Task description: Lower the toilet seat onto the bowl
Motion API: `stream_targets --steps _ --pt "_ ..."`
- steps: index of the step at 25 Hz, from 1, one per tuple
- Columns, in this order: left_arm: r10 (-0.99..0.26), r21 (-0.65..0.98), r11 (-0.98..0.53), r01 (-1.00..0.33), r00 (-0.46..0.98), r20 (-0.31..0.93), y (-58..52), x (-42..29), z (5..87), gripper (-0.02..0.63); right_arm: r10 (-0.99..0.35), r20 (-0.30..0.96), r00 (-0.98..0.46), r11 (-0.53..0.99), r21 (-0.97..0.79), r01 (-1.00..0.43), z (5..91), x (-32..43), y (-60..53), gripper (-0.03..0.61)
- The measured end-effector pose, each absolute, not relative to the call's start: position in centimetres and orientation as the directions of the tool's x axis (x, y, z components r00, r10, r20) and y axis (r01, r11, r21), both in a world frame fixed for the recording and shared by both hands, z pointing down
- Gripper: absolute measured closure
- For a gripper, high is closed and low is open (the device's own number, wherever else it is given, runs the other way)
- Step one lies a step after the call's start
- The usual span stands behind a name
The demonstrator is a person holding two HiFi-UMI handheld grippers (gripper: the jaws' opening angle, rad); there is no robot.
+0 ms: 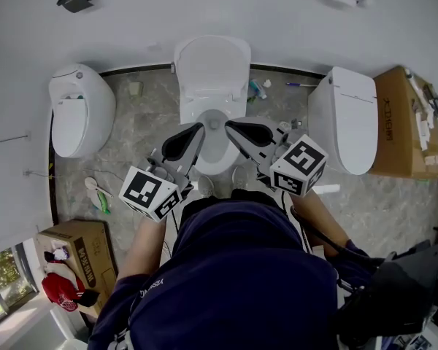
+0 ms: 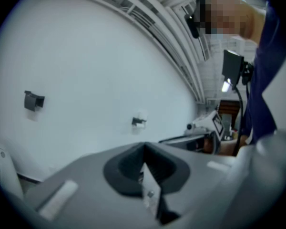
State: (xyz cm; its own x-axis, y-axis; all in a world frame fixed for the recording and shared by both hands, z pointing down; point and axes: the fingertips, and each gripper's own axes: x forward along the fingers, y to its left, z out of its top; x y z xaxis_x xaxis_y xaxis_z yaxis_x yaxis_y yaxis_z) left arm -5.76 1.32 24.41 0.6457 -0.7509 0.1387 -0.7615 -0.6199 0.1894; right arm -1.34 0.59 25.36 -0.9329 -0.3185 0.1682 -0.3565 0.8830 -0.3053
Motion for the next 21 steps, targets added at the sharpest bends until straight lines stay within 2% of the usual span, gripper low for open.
stream_targets --steps 21 --pt "-0.761 0.192 -0.607 -0.772 0.633 0.142 -0.3 -6.1 24.7 0.612 -0.313 0.163 -0.936 0.879 -0.324 -0.35 25.5 -1.5 -1.0 0.572"
